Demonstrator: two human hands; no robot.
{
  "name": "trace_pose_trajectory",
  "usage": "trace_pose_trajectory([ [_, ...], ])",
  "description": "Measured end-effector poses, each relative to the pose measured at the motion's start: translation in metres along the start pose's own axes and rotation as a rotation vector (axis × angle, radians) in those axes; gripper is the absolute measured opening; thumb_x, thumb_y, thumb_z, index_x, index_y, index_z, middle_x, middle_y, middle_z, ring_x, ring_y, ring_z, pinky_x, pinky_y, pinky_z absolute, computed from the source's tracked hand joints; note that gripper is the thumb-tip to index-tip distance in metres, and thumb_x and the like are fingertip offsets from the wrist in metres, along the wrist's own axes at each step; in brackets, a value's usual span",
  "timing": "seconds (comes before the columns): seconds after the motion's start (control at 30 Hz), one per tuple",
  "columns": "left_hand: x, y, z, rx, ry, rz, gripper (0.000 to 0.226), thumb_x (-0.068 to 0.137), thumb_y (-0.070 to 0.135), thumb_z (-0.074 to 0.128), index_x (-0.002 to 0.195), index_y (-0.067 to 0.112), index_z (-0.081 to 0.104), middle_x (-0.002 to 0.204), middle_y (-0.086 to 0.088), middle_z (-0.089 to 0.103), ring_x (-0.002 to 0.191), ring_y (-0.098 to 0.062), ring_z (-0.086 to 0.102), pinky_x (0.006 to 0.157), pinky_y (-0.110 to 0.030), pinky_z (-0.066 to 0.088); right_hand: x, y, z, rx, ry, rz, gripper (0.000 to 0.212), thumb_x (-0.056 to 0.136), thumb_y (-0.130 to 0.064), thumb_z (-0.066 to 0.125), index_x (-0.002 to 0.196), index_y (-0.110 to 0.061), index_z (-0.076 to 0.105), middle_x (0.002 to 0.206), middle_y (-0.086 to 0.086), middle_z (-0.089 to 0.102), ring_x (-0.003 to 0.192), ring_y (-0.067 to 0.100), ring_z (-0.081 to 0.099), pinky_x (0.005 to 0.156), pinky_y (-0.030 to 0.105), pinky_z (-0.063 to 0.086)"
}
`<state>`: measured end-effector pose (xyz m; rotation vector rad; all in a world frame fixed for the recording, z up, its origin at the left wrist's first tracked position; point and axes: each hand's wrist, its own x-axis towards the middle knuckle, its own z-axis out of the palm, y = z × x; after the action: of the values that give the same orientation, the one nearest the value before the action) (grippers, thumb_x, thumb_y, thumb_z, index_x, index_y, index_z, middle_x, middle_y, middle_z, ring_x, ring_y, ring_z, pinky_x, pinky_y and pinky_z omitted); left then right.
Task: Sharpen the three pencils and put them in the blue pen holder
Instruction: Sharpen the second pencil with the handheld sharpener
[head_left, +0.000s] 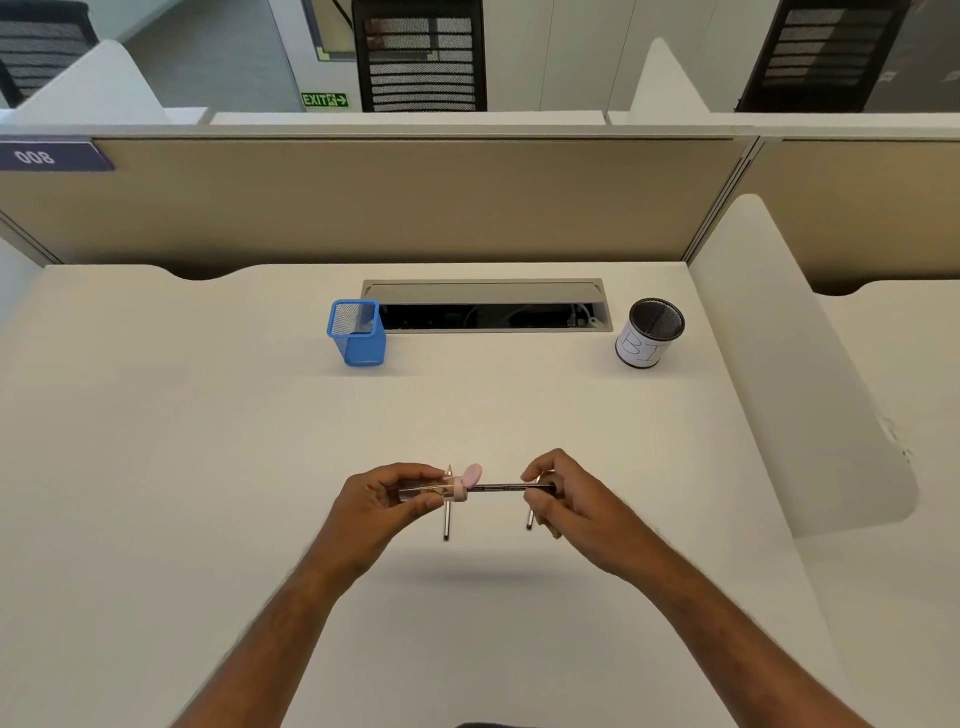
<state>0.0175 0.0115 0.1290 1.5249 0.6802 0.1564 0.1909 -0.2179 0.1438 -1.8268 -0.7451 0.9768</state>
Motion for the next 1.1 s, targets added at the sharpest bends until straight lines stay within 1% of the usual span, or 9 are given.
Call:
trace_pose_trajectory([
  [0.17, 0.001, 0.005, -0.001, -0.012, 0.004, 0.012, 0.026, 0.09, 0.001, 0.083, 0.109, 0.018, 0.084, 0.109, 0.0, 0.087, 0.108, -0.018, 0.081, 0.092, -0.022, 0.063, -0.001, 0.001, 0.0, -0.211, 0.178, -0.149, 0.008, 0.105, -0.021, 0.065, 0.106, -0.028, 0.07, 0.095, -0.014, 0.07, 0.087, 0.013, 0.068, 0.071, 0.022, 0.049],
  [0.27, 0.001, 0.006, -0.001, -0.024, 0.002, 0.003, 0.025, 0.089, 0.004, 0.084, 0.104, 0.024, 0.086, 0.109, -0.001, 0.087, 0.107, -0.016, 0.082, 0.091, -0.022, 0.063, -0.003, 0.006, 0.001, -0.323, 0.238, -0.236, 0.009, 0.103, -0.025, 0.068, 0.109, -0.027, 0.074, 0.098, -0.019, 0.072, 0.094, 0.01, 0.068, 0.074, 0.013, 0.045],
  [0.33, 0.0, 0.006, 0.0, -0.036, -0.001, -0.011, 0.025, 0.09, 0.003, 0.083, 0.101, 0.025, 0.087, 0.107, -0.001, 0.087, 0.105, -0.015, 0.082, 0.09, -0.021, 0.063, -0.004, 0.009, 0.001, -0.308, 0.186, -0.224, 0.009, 0.105, -0.025, 0.065, 0.106, -0.026, 0.074, 0.088, -0.016, 0.071, 0.084, 0.009, 0.068, 0.072, 0.013, 0.046],
  [0.43, -0.001, 0.005, 0.0, 0.001, -0.037, -0.026, 0.023, 0.09, 0.001, 0.083, 0.102, 0.021, 0.086, 0.106, -0.001, 0.087, 0.105, -0.016, 0.082, 0.091, -0.022, 0.063, 0.0, 0.012, 0.0, -0.155, 0.067, -0.057, 0.025, 0.109, -0.026, 0.056, 0.09, -0.022, 0.072, 0.061, -0.007, 0.06, 0.054, 0.009, 0.057, 0.065, 0.026, 0.048],
  [0.53, -0.002, 0.004, 0.001, 0.047, -0.062, -0.03, 0.023, 0.09, 0.001, 0.083, 0.105, 0.019, 0.085, 0.106, 0.001, 0.087, 0.105, -0.014, 0.082, 0.091, -0.021, 0.063, 0.004, 0.009, -0.001, -0.045, -0.026, 0.072, 0.038, 0.112, -0.03, 0.049, 0.085, -0.014, 0.071, 0.055, 0.0, 0.054, 0.048, 0.017, 0.051, 0.064, 0.032, 0.044],
  [0.7, 0.001, 0.008, 0.0, 0.024, -0.019, -0.022, 0.022, 0.091, 0.0, 0.082, 0.106, 0.015, 0.084, 0.107, 0.002, 0.087, 0.103, -0.012, 0.082, 0.088, -0.017, 0.062, 0.008, 0.004, -0.002, -0.031, 0.0, 0.023, 0.032, 0.112, -0.034, 0.047, 0.099, -0.023, 0.074, 0.067, -0.004, 0.061, 0.058, 0.014, 0.054, 0.066, 0.03, 0.047],
  [0.83, 0.004, 0.012, 0.001, 0.014, 0.004, 0.005, 0.023, 0.09, 0.001, 0.083, 0.109, 0.015, 0.084, 0.107, 0.004, 0.087, 0.104, -0.01, 0.082, 0.085, -0.015, 0.061, 0.003, 0.001, -0.004, -0.063, 0.018, -0.049, 0.018, 0.106, -0.038, 0.061, 0.123, -0.043, 0.061, 0.095, -0.011, 0.066, 0.076, 0.006, 0.064, 0.075, 0.026, 0.055],
  [1.0, 0.003, 0.014, 0.004, -0.006, -0.004, 0.006, 0.023, 0.091, -0.001, 0.081, 0.11, 0.014, 0.083, 0.107, 0.003, 0.087, 0.104, -0.01, 0.082, 0.084, -0.014, 0.06, 0.001, 0.0, -0.006, -0.212, 0.128, -0.137, 0.013, 0.102, -0.026, 0.069, 0.111, -0.037, 0.069, 0.102, -0.019, 0.07, 0.091, 0.013, 0.067, 0.078, 0.041, 0.056],
  [1.1, 0.002, 0.013, 0.005, -0.022, -0.011, 0.007, 0.024, 0.091, 0.0, 0.081, 0.11, 0.015, 0.083, 0.107, 0.001, 0.087, 0.105, -0.012, 0.082, 0.086, -0.016, 0.062, -0.002, 0.001, -0.007, -0.298, 0.179, -0.219, 0.012, 0.102, -0.027, 0.069, 0.111, -0.033, 0.074, 0.099, -0.019, 0.072, 0.093, 0.011, 0.07, 0.073, 0.024, 0.052],
])
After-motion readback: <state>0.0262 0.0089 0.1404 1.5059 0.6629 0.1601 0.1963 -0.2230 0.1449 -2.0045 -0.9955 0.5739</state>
